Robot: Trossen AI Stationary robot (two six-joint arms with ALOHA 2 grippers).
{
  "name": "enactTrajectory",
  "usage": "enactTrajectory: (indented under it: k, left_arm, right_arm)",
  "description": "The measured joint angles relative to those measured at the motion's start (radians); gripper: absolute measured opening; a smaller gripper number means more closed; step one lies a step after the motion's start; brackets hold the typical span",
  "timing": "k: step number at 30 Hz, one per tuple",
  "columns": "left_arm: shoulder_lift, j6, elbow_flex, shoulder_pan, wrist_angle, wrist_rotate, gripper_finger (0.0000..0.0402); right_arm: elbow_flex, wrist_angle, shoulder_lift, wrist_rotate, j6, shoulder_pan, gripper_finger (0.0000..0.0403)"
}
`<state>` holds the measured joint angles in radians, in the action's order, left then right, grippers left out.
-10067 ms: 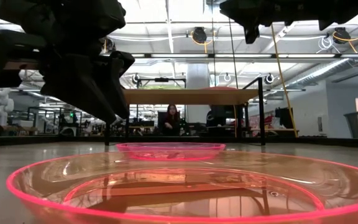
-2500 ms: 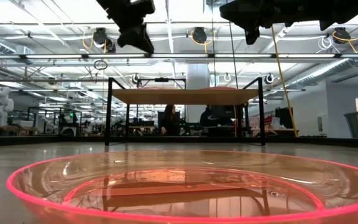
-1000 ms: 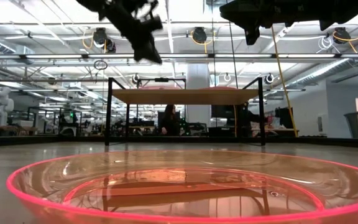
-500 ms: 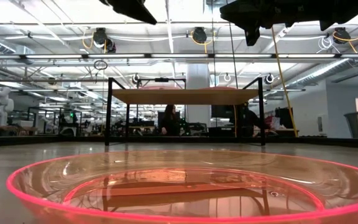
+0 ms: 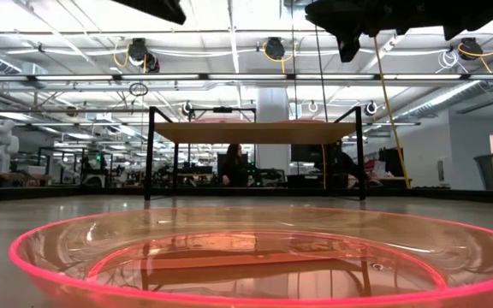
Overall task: Place and stack plates onto a shelf
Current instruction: Stack the orange plate on top of the pink plate on the shelf
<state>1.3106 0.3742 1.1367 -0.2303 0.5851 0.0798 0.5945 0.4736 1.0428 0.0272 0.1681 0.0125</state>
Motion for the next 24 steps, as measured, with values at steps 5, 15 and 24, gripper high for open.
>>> enactTrajectory:
  k: [5, 15, 24]
  left_arm:
    - [-0.012, -0.056, -0.094, -0.056, -0.132, 0.001, 0.0095]
    - [-0.217, -0.123, -0.366, -0.061, -0.557, 0.003, 0.0095]
    - [-0.369, -0.169, -0.612, -0.061, -0.929, 0.062, 0.0095]
  right_arm:
    - [0.000, -0.049, 0.021, -0.003, -0.012, 0.052, 0.0058]
    - [0.000, -0.035, 0.165, -0.133, -0.013, 0.204, 0.0058]
    - [0.000, 0.059, 0.342, -0.191, 0.033, 0.291, 0.0058]
